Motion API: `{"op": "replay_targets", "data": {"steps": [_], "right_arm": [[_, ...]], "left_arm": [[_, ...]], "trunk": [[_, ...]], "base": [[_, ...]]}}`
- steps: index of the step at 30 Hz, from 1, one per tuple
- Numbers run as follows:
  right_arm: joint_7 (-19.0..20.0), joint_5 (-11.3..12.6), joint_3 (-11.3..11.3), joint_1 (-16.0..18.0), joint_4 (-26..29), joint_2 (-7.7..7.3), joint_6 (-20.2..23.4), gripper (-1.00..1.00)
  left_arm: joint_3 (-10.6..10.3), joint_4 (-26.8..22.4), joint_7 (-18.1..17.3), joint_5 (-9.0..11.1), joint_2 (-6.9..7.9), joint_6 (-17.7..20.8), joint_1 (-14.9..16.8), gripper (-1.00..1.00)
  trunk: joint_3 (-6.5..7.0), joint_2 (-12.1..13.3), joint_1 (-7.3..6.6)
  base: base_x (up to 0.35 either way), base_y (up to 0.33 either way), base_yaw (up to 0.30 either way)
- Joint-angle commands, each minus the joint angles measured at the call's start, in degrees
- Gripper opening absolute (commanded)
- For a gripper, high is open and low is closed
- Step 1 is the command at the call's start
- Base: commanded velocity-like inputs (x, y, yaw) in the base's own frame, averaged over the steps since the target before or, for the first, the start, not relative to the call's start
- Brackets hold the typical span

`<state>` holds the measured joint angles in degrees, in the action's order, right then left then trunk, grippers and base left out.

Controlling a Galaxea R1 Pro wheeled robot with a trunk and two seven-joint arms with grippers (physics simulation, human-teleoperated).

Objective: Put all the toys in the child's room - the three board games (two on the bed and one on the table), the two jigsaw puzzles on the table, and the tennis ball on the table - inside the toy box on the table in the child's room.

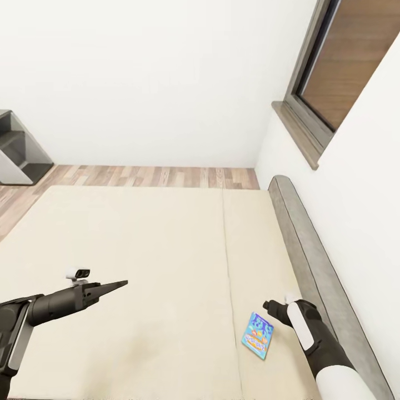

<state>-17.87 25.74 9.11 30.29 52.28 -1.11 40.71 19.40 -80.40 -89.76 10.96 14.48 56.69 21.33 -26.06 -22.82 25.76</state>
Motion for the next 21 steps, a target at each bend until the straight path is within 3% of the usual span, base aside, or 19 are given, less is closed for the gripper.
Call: {"op": "replay_targets", "data": {"steps": [1,21], "right_arm": [[-0.5,0.6,0.0,0.0,0.1,0.01,0.2,1.00],[-0.4,0.5,0.2,0.0,0.1,-0.03,-1.1,1.00]], "left_arm": [[0.0,0.0,-0.2,-0.1,0.02,0.6,0.0,1.00],[0.0,0.0,-0.2,0.0,0.02,0.6,0.0,1.00]], "trunk": [[-0.18,-0.1,0.03],[-1.98,-0.1,0.03]], "base": [[0.000,0.000,0.000],[0.000,0.000,0.000]]}}
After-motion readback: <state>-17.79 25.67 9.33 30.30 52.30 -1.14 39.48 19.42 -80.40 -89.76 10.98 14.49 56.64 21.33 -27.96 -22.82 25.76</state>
